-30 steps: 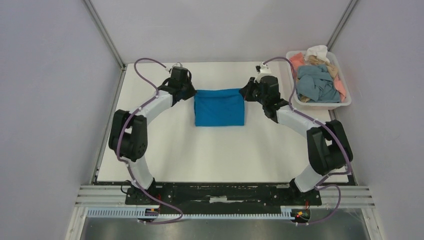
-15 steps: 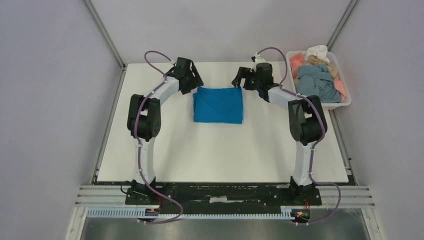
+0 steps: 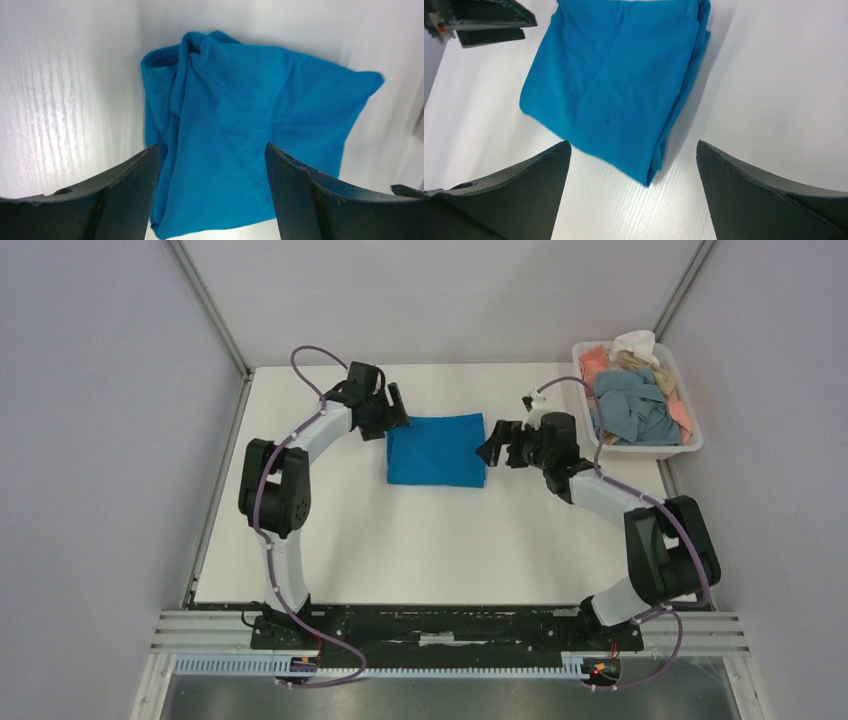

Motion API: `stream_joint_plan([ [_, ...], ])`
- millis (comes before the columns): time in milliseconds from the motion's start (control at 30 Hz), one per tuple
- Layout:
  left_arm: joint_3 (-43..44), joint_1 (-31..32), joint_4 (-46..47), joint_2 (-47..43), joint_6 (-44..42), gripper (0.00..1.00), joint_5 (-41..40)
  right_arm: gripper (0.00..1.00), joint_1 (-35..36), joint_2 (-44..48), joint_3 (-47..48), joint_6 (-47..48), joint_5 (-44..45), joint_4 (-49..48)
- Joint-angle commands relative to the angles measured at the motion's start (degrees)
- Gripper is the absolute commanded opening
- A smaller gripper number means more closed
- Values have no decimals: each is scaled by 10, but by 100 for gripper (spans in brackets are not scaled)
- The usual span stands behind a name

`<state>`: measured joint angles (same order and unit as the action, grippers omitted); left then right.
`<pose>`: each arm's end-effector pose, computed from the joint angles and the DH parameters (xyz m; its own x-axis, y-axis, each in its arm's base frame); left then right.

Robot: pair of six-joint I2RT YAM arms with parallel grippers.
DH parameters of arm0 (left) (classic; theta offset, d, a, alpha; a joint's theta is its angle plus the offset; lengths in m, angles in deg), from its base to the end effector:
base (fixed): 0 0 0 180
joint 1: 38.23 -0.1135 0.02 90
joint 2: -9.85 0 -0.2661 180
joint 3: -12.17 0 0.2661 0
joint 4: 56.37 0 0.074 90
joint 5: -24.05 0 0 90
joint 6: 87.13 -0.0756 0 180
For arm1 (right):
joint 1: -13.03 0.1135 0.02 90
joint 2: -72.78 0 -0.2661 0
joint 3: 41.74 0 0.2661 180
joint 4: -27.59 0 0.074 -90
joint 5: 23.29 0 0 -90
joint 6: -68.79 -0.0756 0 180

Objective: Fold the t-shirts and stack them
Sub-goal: Put the neatly folded tshirt into the corner of the board with the left arm

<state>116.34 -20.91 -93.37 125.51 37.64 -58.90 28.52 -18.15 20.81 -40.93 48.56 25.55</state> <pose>0.4696 -0.1562 0.1888 -0.8000 -0.3434 -0.4920 -0.1012 0.8855 -0.4535 0.3687 0.1266 0.1884 -0.5789 0.1723 -0.7970 -0.3479 0.8318 0.4325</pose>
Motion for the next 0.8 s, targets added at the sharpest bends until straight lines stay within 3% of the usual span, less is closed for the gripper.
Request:
stream_joint_plan([
  [0,-6,-1,-31,21,-71,82,20,98,1,93,-71,23,4,-29],
  [67,-4,-1,-30,39,-76,81,38,98,1,125,-95,27,16,-22],
  [300,26,-1,-76,101,-64,47,25,98,1,190,-130,38,41,9],
  [367,25,0,-81,113,-60,28,24,98,1,203,-136,41,46,12],
  [400,28,-1,-85,119,-58,6,16,98,1,206,-138,41,48,13],
  [567,107,-1,-168,146,-45,2,-128,98,1,215,-147,44,45,15],
  [767,223,-14,-220,165,-151,2,-281,98,1,217,-154,63,108,32],
])
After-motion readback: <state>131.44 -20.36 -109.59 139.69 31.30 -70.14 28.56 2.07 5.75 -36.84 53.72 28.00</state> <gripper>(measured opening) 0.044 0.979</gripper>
